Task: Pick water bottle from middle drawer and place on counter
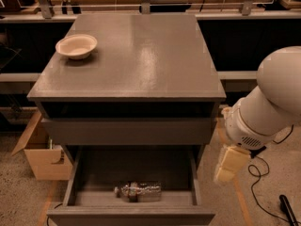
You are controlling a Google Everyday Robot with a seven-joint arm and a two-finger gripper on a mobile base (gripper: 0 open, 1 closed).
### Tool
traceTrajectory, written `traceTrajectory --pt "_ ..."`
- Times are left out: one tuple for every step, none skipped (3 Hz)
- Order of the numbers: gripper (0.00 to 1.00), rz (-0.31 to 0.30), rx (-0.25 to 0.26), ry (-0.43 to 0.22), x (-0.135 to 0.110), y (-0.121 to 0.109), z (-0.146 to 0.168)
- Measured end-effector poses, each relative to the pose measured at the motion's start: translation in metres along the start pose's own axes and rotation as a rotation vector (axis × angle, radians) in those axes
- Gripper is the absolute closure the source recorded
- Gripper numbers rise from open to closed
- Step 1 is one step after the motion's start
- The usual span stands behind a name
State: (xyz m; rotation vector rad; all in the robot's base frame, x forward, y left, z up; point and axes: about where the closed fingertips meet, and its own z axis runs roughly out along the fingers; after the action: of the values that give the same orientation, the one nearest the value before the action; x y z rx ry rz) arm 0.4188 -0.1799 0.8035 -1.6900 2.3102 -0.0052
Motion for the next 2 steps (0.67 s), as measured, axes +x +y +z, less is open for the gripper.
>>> traceTrajectory --pt "0.00 0.031 0.006 0.013 0.004 0.002 0.008" --pt "0.00 0.092 -0.030 -0.008 0.017 0.015 0.045"
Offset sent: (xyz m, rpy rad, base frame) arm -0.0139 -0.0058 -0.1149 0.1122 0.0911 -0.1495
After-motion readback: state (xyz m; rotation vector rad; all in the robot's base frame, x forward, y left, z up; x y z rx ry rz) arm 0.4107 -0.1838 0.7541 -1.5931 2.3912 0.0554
